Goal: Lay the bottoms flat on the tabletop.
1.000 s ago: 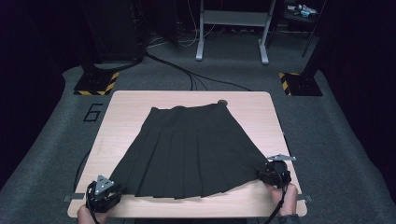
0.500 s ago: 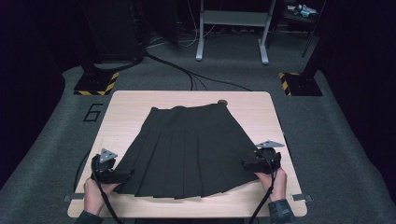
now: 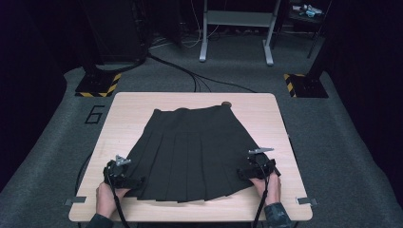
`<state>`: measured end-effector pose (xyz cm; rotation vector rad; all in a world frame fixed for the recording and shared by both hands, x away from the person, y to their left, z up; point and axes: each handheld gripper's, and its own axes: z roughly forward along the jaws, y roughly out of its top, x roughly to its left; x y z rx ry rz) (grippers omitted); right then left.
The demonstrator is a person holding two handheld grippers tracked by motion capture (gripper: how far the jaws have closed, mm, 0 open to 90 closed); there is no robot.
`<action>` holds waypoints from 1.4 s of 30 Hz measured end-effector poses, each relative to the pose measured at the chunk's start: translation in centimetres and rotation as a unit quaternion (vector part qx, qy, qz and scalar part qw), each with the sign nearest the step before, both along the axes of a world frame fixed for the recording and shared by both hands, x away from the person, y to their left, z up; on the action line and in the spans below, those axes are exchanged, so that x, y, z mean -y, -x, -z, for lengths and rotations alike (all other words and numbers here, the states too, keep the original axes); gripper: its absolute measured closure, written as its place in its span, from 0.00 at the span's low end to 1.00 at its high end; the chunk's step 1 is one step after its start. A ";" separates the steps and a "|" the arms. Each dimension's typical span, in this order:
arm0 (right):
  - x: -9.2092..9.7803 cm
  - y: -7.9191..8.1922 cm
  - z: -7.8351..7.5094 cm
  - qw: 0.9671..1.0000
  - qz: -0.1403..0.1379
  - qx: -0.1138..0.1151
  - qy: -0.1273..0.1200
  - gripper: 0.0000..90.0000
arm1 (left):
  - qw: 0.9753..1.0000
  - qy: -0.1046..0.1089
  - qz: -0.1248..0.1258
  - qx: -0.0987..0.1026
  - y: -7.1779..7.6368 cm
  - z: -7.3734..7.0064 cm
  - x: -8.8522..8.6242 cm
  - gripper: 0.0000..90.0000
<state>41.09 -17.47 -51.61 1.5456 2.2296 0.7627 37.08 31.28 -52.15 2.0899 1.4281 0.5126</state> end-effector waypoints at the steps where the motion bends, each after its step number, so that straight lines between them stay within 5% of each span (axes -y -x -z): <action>1: 0.1 0.0 0.1 1.000 -0.003 0.007 0.001 0.00 | 1.000 0.000 0.002 -0.001 0.0 0.0 0.0 0.00; 6: 0.0 -0.1 0.1 1.000 0.005 0.009 -0.001 0.00 | 1.000 -0.001 0.010 0.000 -0.6 0.0 0.2 0.00; 13: 0.2 -1.1 0.2 1.000 0.020 0.012 -0.002 0.00 | 1.000 -0.006 0.029 -0.001 -3.5 -0.1 0.4 0.00; 30: 1.1 -6.2 0.1 0.999 0.048 0.012 -0.004 0.00 | 0.999 -0.001 0.042 -0.001 -10.3 -0.1 1.3 0.00; 35: 1.4 -6.3 0.0 0.999 0.040 0.015 -0.007 0.00 | 0.999 -0.007 0.042 -0.011 -10.3 -0.5 1.1 0.00; 42: 2.9 -3.8 -1.2 0.998 0.041 0.036 -0.040 0.00 | 0.999 0.026 0.035 0.025 -7.2 -2.5 0.0 0.01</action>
